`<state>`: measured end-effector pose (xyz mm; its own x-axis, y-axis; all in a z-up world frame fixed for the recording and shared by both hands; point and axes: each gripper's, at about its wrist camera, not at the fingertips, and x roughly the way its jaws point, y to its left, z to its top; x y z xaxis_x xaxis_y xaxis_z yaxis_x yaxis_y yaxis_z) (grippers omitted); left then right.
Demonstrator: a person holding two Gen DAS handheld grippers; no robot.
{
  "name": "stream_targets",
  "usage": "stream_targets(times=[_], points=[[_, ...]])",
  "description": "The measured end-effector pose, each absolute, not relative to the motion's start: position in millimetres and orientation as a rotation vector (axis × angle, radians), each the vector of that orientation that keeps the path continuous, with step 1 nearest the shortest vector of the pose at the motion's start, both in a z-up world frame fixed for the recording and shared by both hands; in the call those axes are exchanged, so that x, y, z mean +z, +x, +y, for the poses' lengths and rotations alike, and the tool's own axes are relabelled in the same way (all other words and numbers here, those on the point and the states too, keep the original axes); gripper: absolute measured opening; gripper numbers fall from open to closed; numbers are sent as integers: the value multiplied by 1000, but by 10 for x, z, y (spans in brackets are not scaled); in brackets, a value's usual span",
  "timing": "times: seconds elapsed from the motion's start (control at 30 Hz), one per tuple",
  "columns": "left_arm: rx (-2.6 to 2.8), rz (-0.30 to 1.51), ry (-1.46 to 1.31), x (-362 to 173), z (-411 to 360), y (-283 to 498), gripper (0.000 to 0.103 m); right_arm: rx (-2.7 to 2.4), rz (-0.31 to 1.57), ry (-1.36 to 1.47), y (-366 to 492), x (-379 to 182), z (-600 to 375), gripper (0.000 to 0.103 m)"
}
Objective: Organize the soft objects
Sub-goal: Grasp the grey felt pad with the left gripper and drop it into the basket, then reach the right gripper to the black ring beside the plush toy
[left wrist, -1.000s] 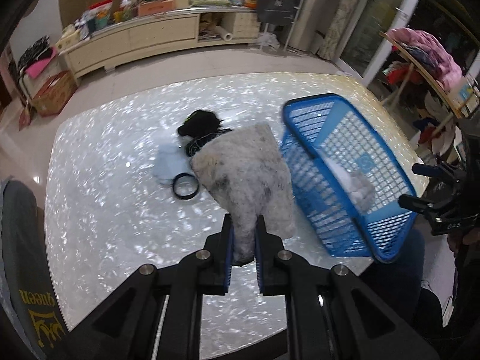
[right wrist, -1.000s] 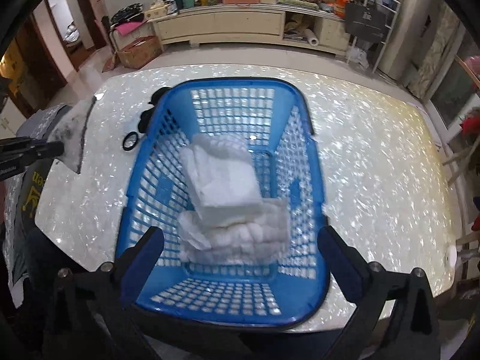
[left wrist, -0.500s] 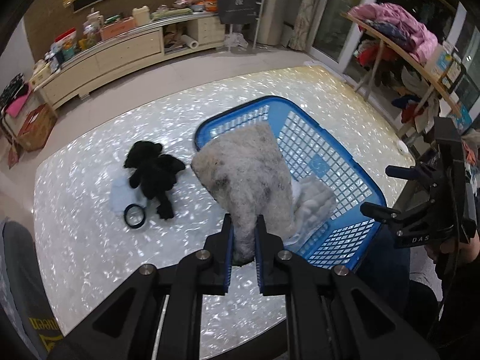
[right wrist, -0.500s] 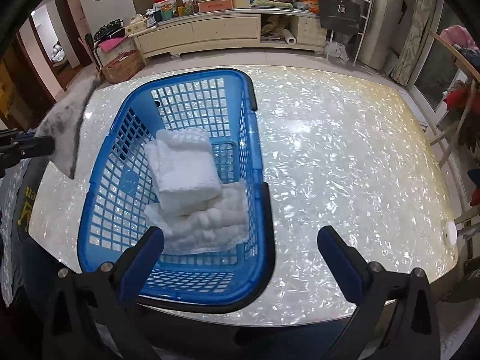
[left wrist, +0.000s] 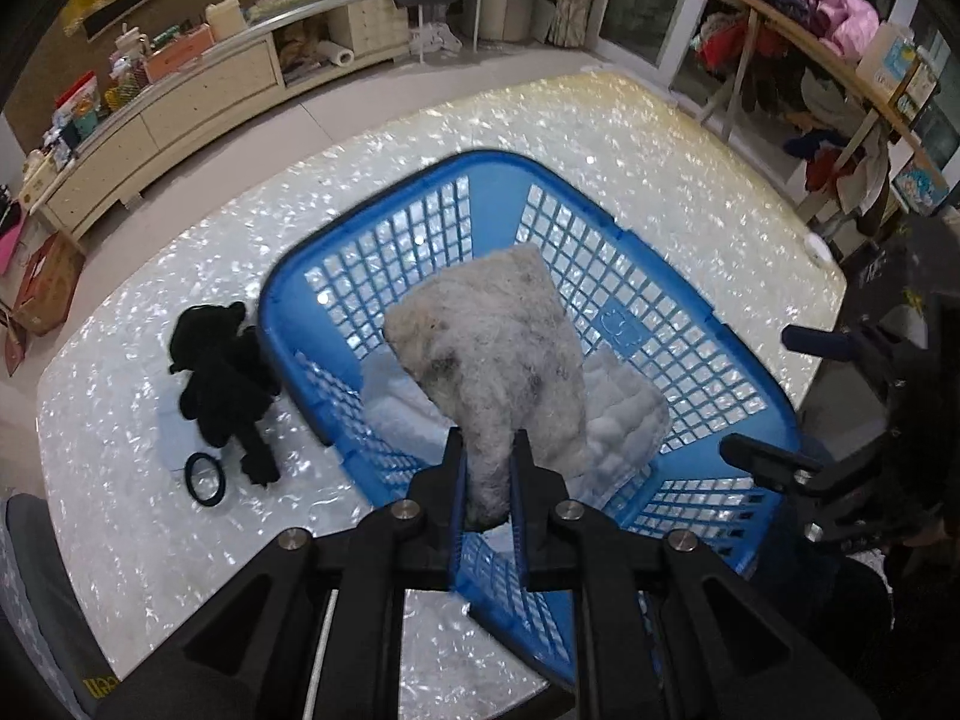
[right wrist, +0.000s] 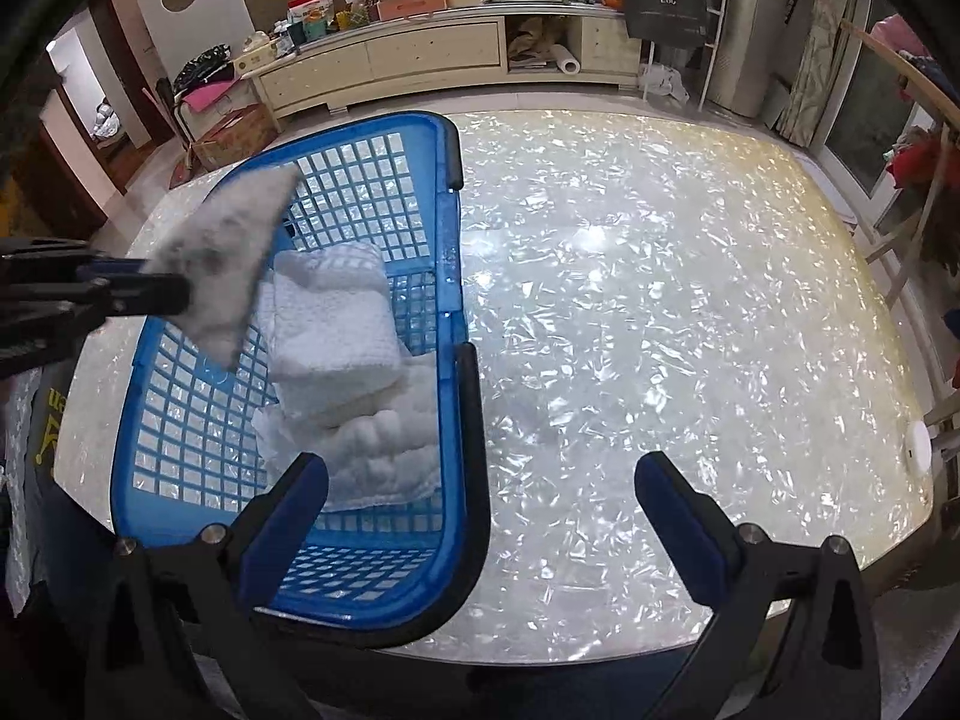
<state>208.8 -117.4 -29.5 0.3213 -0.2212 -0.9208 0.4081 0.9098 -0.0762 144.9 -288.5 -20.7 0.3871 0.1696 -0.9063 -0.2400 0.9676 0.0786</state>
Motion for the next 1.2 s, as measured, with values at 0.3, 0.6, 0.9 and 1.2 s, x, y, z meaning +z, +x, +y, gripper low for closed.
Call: stream_targets(times=[0.3,0.6,0.9,1.2], points=[[-420,1264,274,-731,-1421,2379,11,278,1153,-46,1567,-274,-2903,102],[-418,1316,372,-1060,-1636,2532,11,293,1175,-27,1635,-378,-2925,102],[-414,1297,375,-1031,-1619,2548,23,297,1183,-16,1639,-407,-2937,102],[-416,1208,344,-610,-1525,2296,52,290,1153,-44,1553,-227,-2842,102]])
